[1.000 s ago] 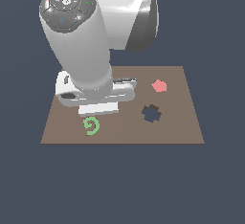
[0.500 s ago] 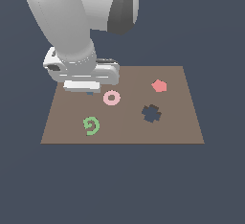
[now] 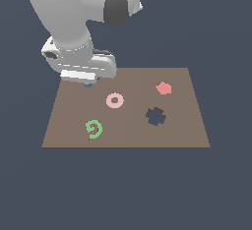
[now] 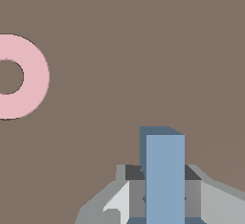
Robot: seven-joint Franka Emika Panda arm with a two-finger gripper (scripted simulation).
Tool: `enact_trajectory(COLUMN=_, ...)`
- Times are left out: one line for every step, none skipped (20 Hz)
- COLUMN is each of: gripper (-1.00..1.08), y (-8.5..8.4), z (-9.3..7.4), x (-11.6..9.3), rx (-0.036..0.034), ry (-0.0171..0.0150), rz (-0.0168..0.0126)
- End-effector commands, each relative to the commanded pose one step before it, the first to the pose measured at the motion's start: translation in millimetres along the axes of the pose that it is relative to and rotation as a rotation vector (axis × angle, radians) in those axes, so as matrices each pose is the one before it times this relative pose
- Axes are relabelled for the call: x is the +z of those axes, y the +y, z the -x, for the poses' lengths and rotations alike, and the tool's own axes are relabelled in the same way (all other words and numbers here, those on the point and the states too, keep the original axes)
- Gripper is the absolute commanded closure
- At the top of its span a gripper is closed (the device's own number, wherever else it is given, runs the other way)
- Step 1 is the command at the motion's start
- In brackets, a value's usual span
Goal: Insert a designated object into the corresponding slot on a board.
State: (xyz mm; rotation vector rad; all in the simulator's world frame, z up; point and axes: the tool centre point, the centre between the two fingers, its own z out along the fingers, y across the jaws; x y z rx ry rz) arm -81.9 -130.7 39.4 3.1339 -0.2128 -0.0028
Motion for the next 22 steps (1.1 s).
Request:
enact_trajectory(gripper=1.08, y=2.34, z=4.39, x=-0.33, rx=0.00979, ry=0.00058, rz=-0.00011)
enact_trajectory(gripper=1.08, y=0.50, z=0.83, x=-0.02, rx=0.00189, ry=-0.00001, rz=-0.00001)
enact_trajectory(gripper=1.08, y=0.30, z=0.47, x=-0.01, rx=0.00109, ry=-0.00001, rz=-0.00001)
enact_trajectory(gripper=1.08, y=-0.09, z=0.12, x=0.00, rx=0.00000, ry=0.00000, rz=0.00000)
enact_trajectory(gripper=1.08, y=-0.10, z=-0.80, x=0.21, rx=-0.00145, ry=-0.00053, rz=0.00009)
enact_trajectory(gripper=1.08, y=-0.03, z=0.03, x=0.41, rx=0.00000, ry=0.00000, rz=0.00000)
enact_trajectory(gripper=1.08, y=-0.09, z=0.08, x=1.23, rx=0.00000, ry=0.00000, rz=0.00000)
enact_trajectory(gripper=1.08, y=0.11, z=0.17, x=1.98, rx=0.00046, ry=0.00014, rz=-0.00007)
enact_trajectory(gripper=1.08, y=0.06, z=0.22, x=2.60, rx=0.00046, ry=0.00014, rz=-0.00007)
enact_trajectory(gripper=1.08, y=0.11, z=0.19, x=1.98, rx=0.00046, ry=0.00014, rz=-0.00006)
enact_trajectory(gripper=1.08, y=-0.09, z=0.10, x=1.23, rx=0.00000, ry=0.00000, rz=0.00000)
enact_trajectory(gripper=1.08, y=-0.03, z=0.03, x=0.41, rx=0.00000, ry=0.00000, rz=0.00000)
enact_trajectory(gripper=-0.92, y=0.00, z=0.00, x=0.00, rx=0.00000, ry=0.00000, rz=0.00000)
enact_trajectory(gripper=-0.92, y=0.00, z=0.00, x=0.00, rx=0.00000, ry=0.00000, rz=0.00000)
enact_trajectory(gripper=-0.92, y=0.00, z=0.00, x=0.00, rx=0.00000, ry=0.00000, rz=0.00000)
enact_trajectory(gripper=-0.92, y=0.00, z=0.00, x=0.00, rx=0.00000, ry=0.00000, rz=0.00000)
enact_trajectory(gripper=-0.92, y=0.00, z=0.00, x=0.00, rx=0.00000, ry=0.00000, rz=0.00000)
enact_trajectory(gripper=-0.92, y=0.00, z=0.00, x=0.00, rx=0.00000, ry=0.00000, rz=0.00000)
enact_trajectory(gripper=-0.92, y=0.00, z=0.00, x=0.00, rx=0.00000, ry=0.00000, rz=0.00000)
enact_trajectory(gripper=-0.92, y=0.00, z=0.00, x=0.00, rx=0.00000, ry=0.00000, rz=0.00000)
enact_trajectory(gripper=-0.92, y=0.00, z=0.00, x=0.00, rx=0.00000, ry=0.00000, rz=0.00000)
enact_trajectory(gripper=-0.92, y=0.00, z=0.00, x=0.00, rx=0.00000, ry=0.00000, rz=0.00000)
